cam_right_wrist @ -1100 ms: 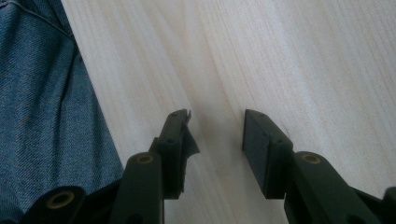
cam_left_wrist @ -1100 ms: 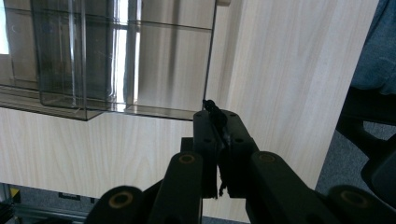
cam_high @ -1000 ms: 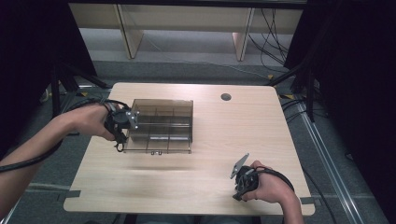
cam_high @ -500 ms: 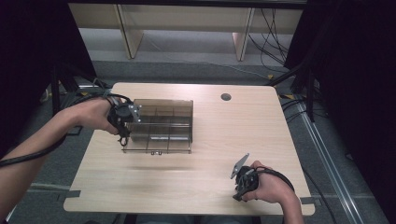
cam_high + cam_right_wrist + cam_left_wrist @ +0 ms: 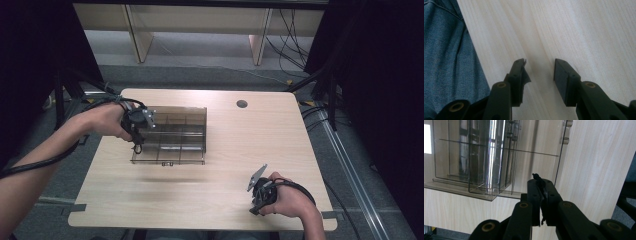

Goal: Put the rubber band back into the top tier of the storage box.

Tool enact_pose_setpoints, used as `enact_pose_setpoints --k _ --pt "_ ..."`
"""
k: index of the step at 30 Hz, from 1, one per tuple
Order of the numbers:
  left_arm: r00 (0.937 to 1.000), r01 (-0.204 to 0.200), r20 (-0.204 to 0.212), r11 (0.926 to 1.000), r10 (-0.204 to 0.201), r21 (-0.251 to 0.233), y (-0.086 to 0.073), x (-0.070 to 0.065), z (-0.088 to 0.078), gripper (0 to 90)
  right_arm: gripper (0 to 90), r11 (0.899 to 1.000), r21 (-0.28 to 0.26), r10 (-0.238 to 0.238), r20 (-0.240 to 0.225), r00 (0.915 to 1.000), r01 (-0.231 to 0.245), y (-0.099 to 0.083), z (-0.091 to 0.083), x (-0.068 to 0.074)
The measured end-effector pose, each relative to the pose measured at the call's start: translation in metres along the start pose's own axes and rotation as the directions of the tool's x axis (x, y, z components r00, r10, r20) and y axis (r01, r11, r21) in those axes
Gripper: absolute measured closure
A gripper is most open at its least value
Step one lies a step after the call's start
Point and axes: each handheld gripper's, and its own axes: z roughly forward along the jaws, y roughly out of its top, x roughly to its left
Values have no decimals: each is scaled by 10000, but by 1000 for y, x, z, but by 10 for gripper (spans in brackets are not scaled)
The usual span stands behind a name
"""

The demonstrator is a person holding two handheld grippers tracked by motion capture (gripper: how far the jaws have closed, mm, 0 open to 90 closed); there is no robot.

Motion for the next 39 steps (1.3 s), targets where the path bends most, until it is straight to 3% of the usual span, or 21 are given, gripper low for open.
enact_pose_setpoints --k 8,11,13,18,20,24,27,28,29,33,39 --pt "9999 77 85 10000 -77 -60 6 2 10 851 616 9997 -7 232 -27 9997 -232 0 -1 1" --pt "10000 -2 81 10000 1 24 7 3 12 850 616 9999 -117 100 -106 9999 -101 0 -1 1" --pt "10000 58 58 10000 -58 -33 8 4 14 850 616 9999 -89 79 80 9999 -78 0 -2 0" --pt "9999 131 -24 9999 -131 -92 11 7 19 845 616 9993 -69 372 39 9993 -371 0 -4 2" --pt "9998 180 -6 9998 -180 -69 11 7 22 840 616 9997 -179 161 -43 9999 -161 0 -5 2" --pt "9997 248 13 9997 -248 29 12 8 28 828 616 9995 -194 269 100 9996 -267 -1 -6 3" --pt "9996 262 -51 9997 -262 23 12 8 29 806 616 9996 -219 199 84 9998 -197 0 -6 2" --pt "9994 314 -110 9995 -315 -40 12 9 29 757 616 9996 -195 186 69 9998 -185 0 -6 2" --pt "9996 154 -253 9998 -156 -81 11 9 29 749 616 9996 -193 190 49 9998 -189 0 -6 2" --pt "9993 152 -329 9996 -159 -227 10 9 26 682 616 9996 -193 184 52 9998 -183 0 -6 2" --pt "9986 314 -413 9986 -332 -422 4 7 19 633 616 9996 -187 200 51 9998 -199 0 -6 2"
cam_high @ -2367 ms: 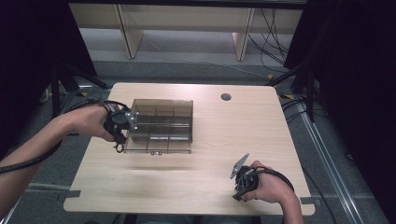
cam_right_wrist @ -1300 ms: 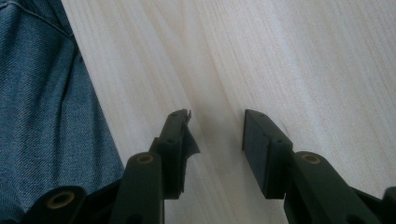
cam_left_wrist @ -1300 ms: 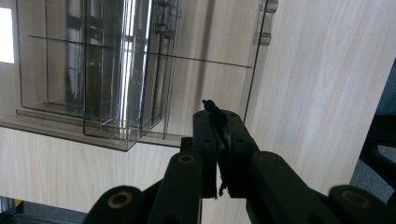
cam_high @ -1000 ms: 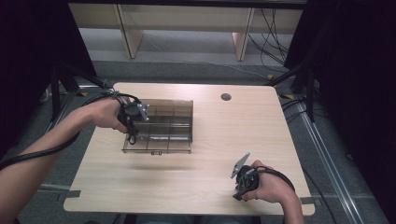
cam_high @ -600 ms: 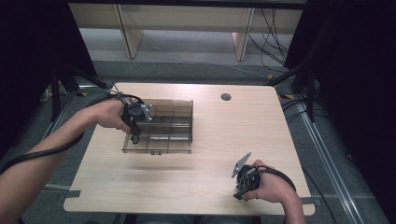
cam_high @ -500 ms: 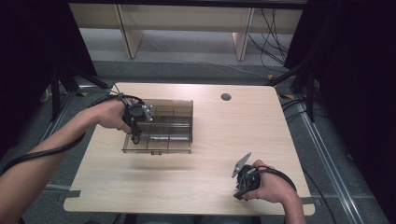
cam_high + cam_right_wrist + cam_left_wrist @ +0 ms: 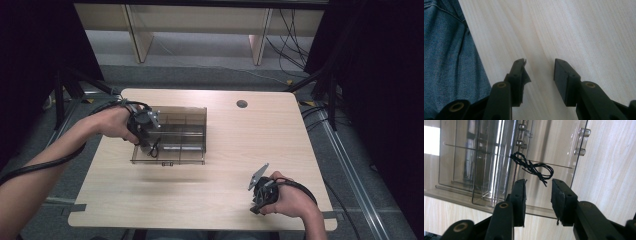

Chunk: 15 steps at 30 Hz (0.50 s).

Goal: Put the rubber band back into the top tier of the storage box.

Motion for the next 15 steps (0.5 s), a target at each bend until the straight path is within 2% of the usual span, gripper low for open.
enact_pose_setpoints --k 12,14,15 --pt "9985 438 -298 9979 -452 -483 -25 -7 -8 600 616 10000 18 34 -13 10000 -34 0 0 0" --pt "9979 516 -368 9967 -540 -629 -31 -9 -9 591 616 10000 23 -18 -100 9999 19 0 0 0" --pt "9969 623 -426 9944 -661 -851 -36 -11 -11 589 616 10000 27 -34 -101 9999 34 0 0 -1"
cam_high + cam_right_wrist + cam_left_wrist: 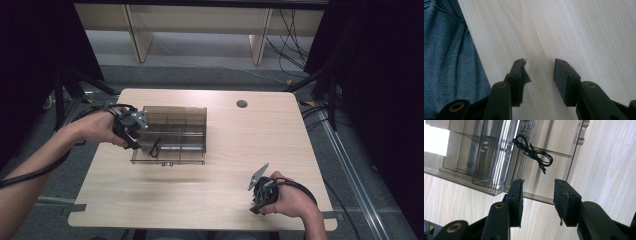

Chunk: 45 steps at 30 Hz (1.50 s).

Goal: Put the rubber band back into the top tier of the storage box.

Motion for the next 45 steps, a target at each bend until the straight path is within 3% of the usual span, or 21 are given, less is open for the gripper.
enact_pose_setpoints --k 3,4,7,9,14,17,19,21,24,29,31,33,34,36,37,39,41,45 --pt "9998 185 -76 9992 -187 -344 -8 -3 -3 582 616 9999 -8 114 107 9999 -114 0 0 1" --pt "9986 492 -136 9969 -502 -621 -14 -6 -3 575 616 10000 -8 24 8 10000 -24 0 0 0" --pt "9983 445 -340 9948 -478 -922 -20 -7 -3 574 616 10000 17 7 21 10000 -7 0 1 0" --pt "9954 907 -195 9891 -936 -1162 -25 -10 -1 577 616 9996 166 242 153 9996 -244 1 1 1" --pt "9917 1262 -32 9802 -1282 -1523 -19 -8 4 606 617 9998 171 88 203 9998 -91 2 1 0" --pt "9892 1460 334 9805 -1428 -1314 -7 -9 13 610 617 10000 77 15 167 9999 -16 1 1 0" --pt "9904 1376 331 9822 -1344 -1281 -3 -7 16 624 617 10000 42 -14 141 9999 14 1 2 0" --pt "9825 1813 597 9788 -1762 -957 5 -5 26 639 617 10000 12 63 108 9999 -63 1 1 0" --pt "9774 2058 661 9756 -2010 -764 11 -3 34 658 617 10000 19 67 128 9999 -67 1 1 0" --pt "9554 2839 945 9582 -2797 -344 18 2 55 675 617 10000 -17 58 126 9999 -58 0 0 1" --pt "9523 2933 931 9559 -2906 -168 19 4 59 675 617 10000 -9 43 142 9999 -43 0 0 0" --pt "9512 2979 876 9546 -2958 -106 20 4 62 683 617 9991 141 402 216 9990 -405 -1 0 2" --pt "9497 3032 859 9529 -3011 -114 21 4 63 713 617 9997 127 215 218 9995 -218 -1 0 0" --pt "9515 2979 811 9546 -2969 4 22 4 65 760 617 9996 140 258 220 9994 -261 -1 0 0" --pt "9567 2832 705 9591 -2826 16 23 3 65 760 617 9992 141 383 178 9991 -385 -1 -1 2" --pt "9664 2506 545 9680 -2510 137 23 3 64 865 617 9999 18 109 112 9999 -109 -1 0 0" --pt "9627 2524 954 9674 -2532 205 22 -1 64 895 618 10000 -3 56 78 10000 -56 -1 -1 0" --pt "9686 2309 866 9723 -2331 357 13 -4 54 895 619 10000 -48 4 214 9998 -3 -2 -1 0"
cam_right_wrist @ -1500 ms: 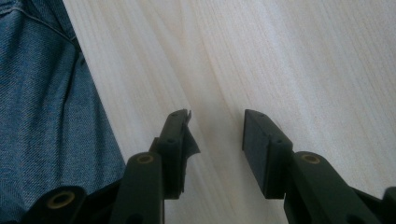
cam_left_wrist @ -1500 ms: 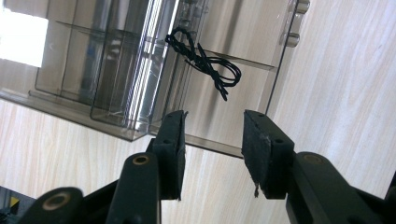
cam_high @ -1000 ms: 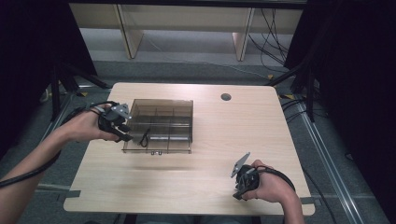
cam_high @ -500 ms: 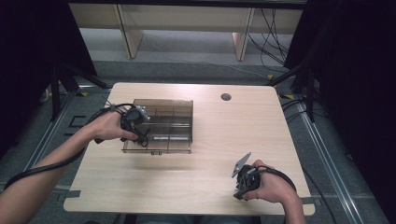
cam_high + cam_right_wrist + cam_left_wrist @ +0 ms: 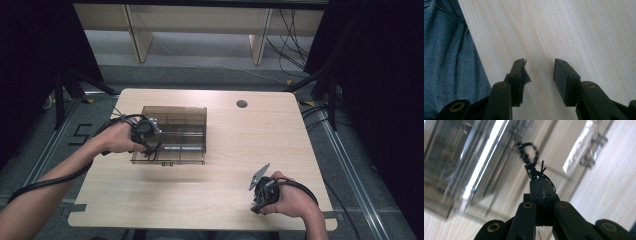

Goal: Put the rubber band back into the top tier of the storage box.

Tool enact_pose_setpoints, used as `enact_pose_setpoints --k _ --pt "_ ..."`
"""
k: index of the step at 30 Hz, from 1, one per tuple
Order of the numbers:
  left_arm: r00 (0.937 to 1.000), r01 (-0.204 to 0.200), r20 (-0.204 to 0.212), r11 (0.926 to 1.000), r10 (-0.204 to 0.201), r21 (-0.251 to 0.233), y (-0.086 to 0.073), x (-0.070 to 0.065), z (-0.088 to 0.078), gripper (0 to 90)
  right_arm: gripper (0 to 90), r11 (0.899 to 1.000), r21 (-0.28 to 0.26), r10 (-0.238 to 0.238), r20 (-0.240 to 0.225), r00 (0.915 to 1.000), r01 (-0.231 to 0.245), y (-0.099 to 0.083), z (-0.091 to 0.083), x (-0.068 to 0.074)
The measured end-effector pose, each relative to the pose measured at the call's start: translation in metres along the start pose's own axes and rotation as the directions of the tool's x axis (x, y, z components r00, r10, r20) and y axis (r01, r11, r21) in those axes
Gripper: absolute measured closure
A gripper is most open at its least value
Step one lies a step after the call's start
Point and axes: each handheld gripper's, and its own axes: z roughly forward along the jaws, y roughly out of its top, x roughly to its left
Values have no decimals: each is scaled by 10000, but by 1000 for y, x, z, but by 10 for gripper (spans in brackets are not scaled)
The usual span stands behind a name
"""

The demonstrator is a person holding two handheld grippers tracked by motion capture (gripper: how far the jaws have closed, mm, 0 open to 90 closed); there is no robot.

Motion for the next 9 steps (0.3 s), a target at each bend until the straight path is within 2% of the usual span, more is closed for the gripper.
enact_pose_setpoints --k 2,4,5,6,8,9 --pt "10000 32 -62 9999 -32 -119 -4 0 -3 895 619 9999 122 99 13 10000 -99 0 -1 0" --pt "9998 -183 -110 9998 184 71 -13 2 -10 894 619 10000 11 25 -112 9999 -25 -1 -1 0" --pt "9999 -40 -133 9996 36 -275 -20 1 -15 885 619 10000 6 46 -104 9999 -46 -1 -1 0" --pt "9999 -40 -133 9996 36 -275 -20 1 -15 822 619 10000 6 46 -104 9999 -46 -1 -1 0" --pt "9994 17 -336 9908 -63 -1351 -33 0 -25 675 619 10000 -26 94 39 9999 -94 -2 -2 -1" --pt "9994 17 -336 9908 -63 -1351 -33 0 -25 623 618 9996 43 285 3 9996 -285 -2 -3 0"
